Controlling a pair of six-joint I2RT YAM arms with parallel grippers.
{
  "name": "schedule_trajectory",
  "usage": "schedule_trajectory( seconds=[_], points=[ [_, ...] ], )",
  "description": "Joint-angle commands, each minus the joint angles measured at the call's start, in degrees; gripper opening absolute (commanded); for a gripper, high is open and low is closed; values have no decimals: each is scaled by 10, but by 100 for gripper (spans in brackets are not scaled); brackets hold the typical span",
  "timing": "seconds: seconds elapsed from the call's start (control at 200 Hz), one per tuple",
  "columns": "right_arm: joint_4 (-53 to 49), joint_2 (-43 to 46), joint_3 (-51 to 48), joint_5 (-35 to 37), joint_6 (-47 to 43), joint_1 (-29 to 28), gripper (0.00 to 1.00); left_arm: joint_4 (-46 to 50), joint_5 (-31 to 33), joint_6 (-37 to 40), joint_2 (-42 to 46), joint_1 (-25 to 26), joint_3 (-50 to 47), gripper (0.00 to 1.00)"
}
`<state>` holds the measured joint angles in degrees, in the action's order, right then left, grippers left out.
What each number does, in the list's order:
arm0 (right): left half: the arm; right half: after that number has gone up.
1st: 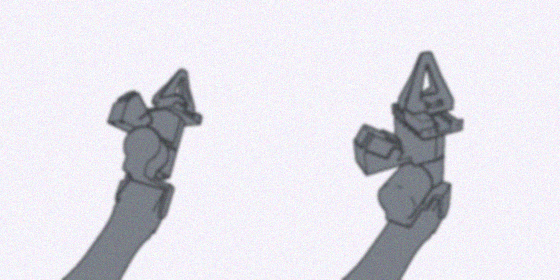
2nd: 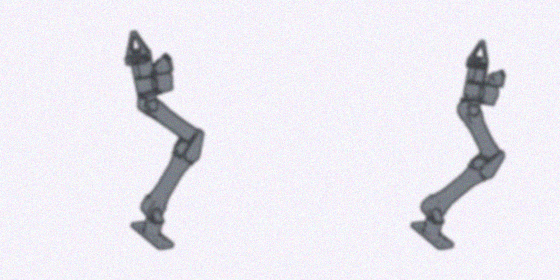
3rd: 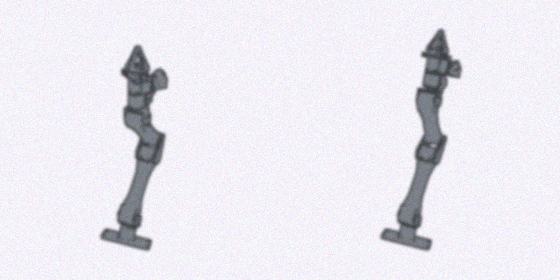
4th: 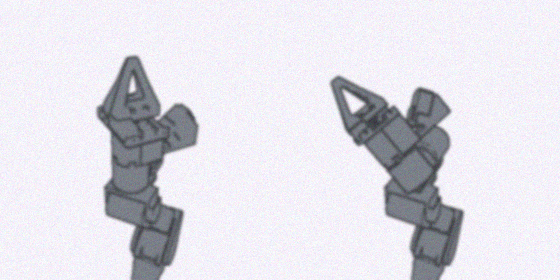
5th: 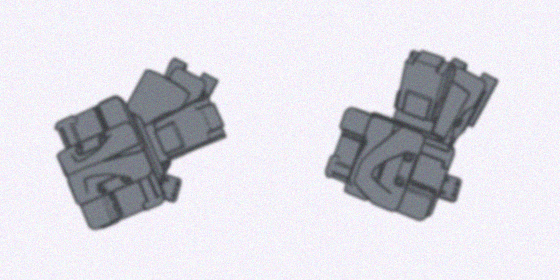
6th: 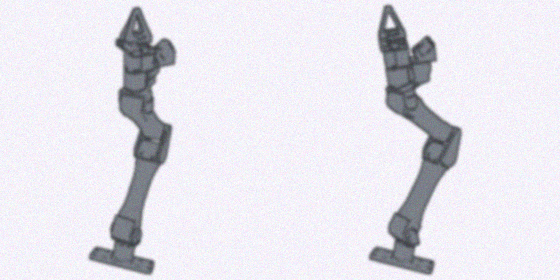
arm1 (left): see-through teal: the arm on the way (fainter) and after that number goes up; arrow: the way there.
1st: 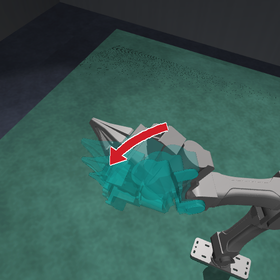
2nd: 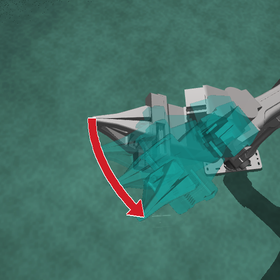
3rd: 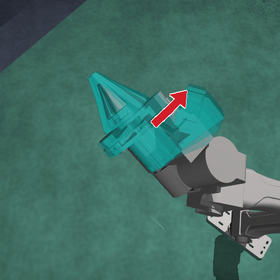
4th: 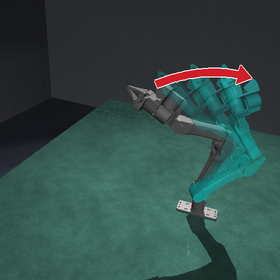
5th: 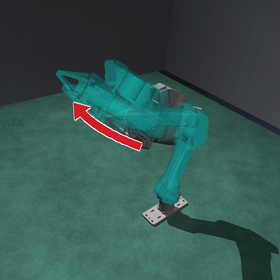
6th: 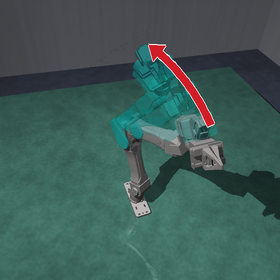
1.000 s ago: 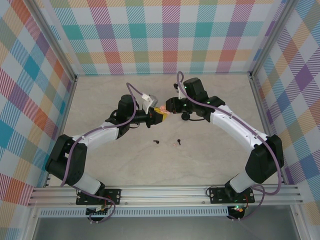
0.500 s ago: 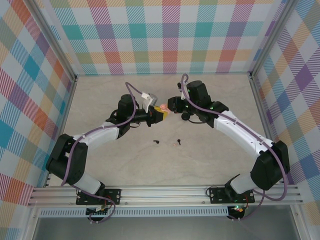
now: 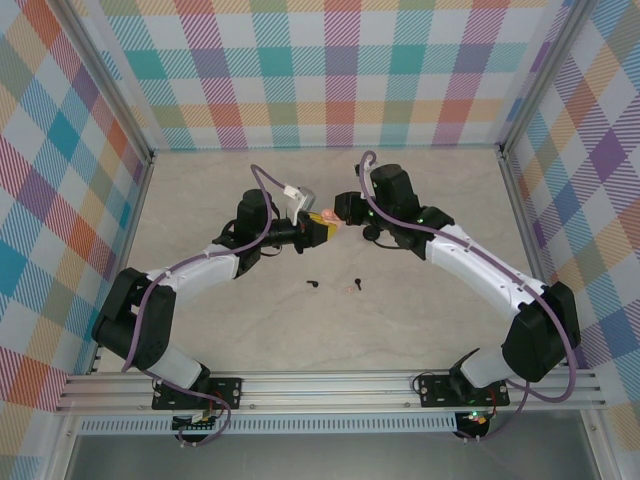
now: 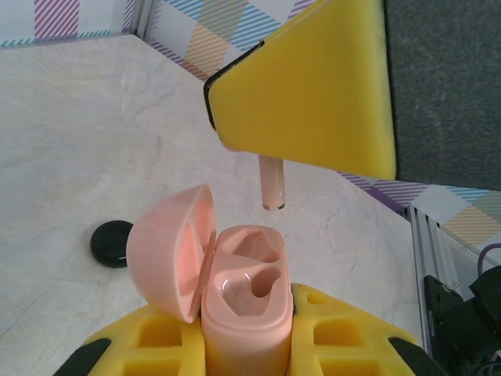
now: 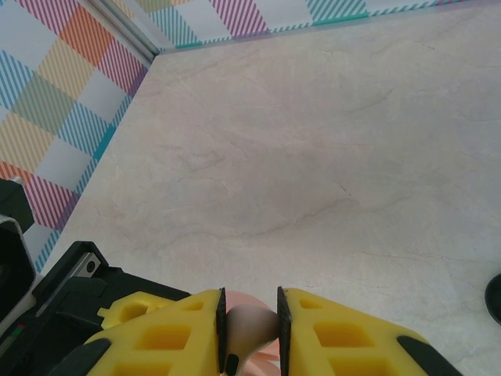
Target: Insert wireless bluetooth earbuds into charging case
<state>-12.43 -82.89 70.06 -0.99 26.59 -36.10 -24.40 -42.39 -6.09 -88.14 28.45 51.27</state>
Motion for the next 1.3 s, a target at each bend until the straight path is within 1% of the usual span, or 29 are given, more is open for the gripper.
schedule_trajectory(
  seconds=[0.0,0.75,1.295],
  points=[
    [21,8,-3,10,7,-5,26,-32,-12,-8,3,4,12,8],
    [22,-1,-6,8,9,-9,26,-58,-10,-32,-4,4,16,6],
    [22,-8,-5,10,9,-14,26,-53,-9,-35,-6,4,20,7]
  ],
)
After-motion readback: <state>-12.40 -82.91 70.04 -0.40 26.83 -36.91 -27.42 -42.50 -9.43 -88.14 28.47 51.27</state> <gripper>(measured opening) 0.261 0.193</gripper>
